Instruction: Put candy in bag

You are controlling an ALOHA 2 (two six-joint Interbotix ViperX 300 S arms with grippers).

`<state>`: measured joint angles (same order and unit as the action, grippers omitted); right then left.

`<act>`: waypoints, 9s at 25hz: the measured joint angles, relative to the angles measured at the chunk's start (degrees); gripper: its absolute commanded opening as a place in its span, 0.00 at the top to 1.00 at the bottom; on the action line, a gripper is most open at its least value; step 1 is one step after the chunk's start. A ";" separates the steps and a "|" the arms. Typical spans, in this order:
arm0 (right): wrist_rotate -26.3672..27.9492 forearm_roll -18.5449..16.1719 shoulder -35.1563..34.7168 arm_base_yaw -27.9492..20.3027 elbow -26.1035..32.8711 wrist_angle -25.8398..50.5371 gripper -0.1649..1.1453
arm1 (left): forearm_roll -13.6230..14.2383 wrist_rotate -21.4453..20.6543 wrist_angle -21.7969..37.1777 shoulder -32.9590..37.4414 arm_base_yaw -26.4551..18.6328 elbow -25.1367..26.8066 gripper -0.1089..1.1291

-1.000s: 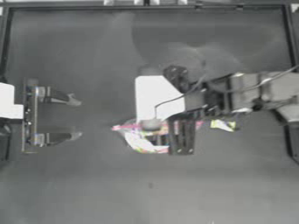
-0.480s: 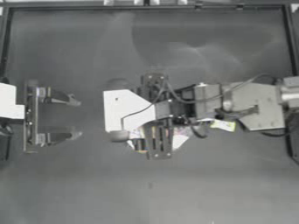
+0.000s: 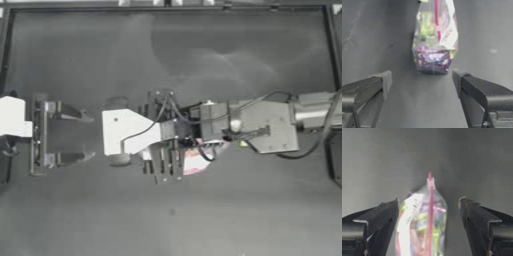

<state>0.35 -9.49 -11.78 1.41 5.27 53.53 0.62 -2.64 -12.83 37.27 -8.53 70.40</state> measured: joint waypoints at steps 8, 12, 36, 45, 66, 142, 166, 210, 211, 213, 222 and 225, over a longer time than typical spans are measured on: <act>0.00 -0.18 -2.81 0.00 2.72 1.76 0.12 | 0.00 0.00 -0.35 0.00 -0.09 0.09 0.09; -0.18 -0.18 -3.96 0.00 3.78 1.93 0.12 | -0.09 0.00 -1.05 0.00 -0.09 0.79 0.09; -0.18 -1.49 -7.73 0.00 5.80 2.29 0.13 | 0.00 0.00 -1.58 0.00 -0.09 0.97 0.09; -0.18 -1.85 -8.35 0.00 5.89 2.81 0.13 | -0.09 0.00 -1.58 0.00 -0.09 0.97 0.09; -0.18 -1.76 -9.05 0.00 6.59 3.69 0.27 | -0.09 0.00 -1.58 0.00 -0.09 0.97 0.09; 0.26 -2.72 -10.28 0.70 9.14 7.82 0.85 | -0.79 0.26 -7.47 -3.16 0.97 1.76 0.09; 2.72 -3.96 -4.92 1.14 1.93 2.64 0.85 | -2.29 0.26 -16.08 -13.10 3.87 -1.93 0.09; 4.39 -5.98 -3.96 1.14 -0.09 -1.05 0.85 | -4.31 0.35 -21.36 -24.61 5.89 -8.79 0.22; 4.39 -5.98 -3.96 1.14 -0.09 -1.05 0.85 | -4.39 0.35 -21.62 -24.79 5.98 -8.79 0.23; 4.48 -5.89 -3.87 1.14 -0.09 -1.14 0.85 | -4.39 0.35 -22.06 -24.87 5.89 -8.79 0.24; 4.57 -5.98 -3.96 1.14 -0.09 -1.23 0.85 | -4.39 0.35 -22.76 -24.96 5.98 -8.79 0.27; 4.57 -5.98 -3.87 1.23 -0.18 -1.32 0.85 | -4.39 0.35 -22.68 -24.96 5.89 -8.79 0.27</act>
<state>4.92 -15.47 -15.64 2.64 5.10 52.21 -3.78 -2.29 -35.51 12.30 -2.64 61.61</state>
